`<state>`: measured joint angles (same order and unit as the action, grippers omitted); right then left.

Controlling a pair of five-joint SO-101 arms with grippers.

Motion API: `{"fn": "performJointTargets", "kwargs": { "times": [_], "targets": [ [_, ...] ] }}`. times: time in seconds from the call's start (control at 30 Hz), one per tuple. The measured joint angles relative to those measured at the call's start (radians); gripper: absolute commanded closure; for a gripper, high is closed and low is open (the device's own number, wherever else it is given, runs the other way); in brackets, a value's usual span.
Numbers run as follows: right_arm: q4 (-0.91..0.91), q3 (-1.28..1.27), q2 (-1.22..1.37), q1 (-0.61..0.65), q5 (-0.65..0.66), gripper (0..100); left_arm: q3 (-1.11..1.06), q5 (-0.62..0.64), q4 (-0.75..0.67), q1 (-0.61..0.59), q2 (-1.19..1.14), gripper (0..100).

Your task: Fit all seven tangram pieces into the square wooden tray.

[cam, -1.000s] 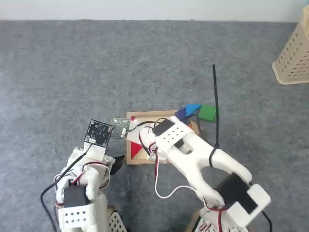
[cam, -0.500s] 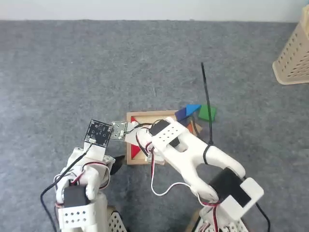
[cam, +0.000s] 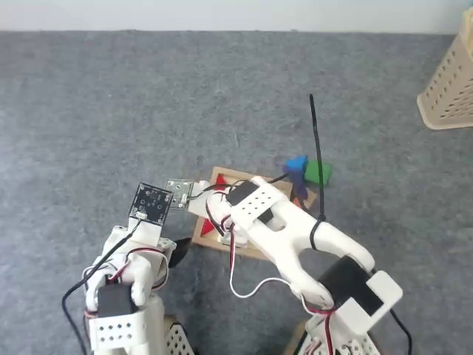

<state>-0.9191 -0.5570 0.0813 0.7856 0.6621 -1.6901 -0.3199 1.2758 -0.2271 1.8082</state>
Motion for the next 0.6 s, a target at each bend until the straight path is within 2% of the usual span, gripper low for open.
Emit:
{"fn": "performJointTargets", "kwargs": {
  "times": [0.27, 0.6],
  "targets": [
    [-0.002, 0.017, 0.002, -0.006, -0.049, 99.1, 0.000, 0.000, 0.000, 0.000, 0.000, 65],
    [-0.003, 0.015, -0.084, -0.124, -0.084, 99.2, 0.000, 0.000, 0.000, 0.000, 0.000, 65]
  ]
}}
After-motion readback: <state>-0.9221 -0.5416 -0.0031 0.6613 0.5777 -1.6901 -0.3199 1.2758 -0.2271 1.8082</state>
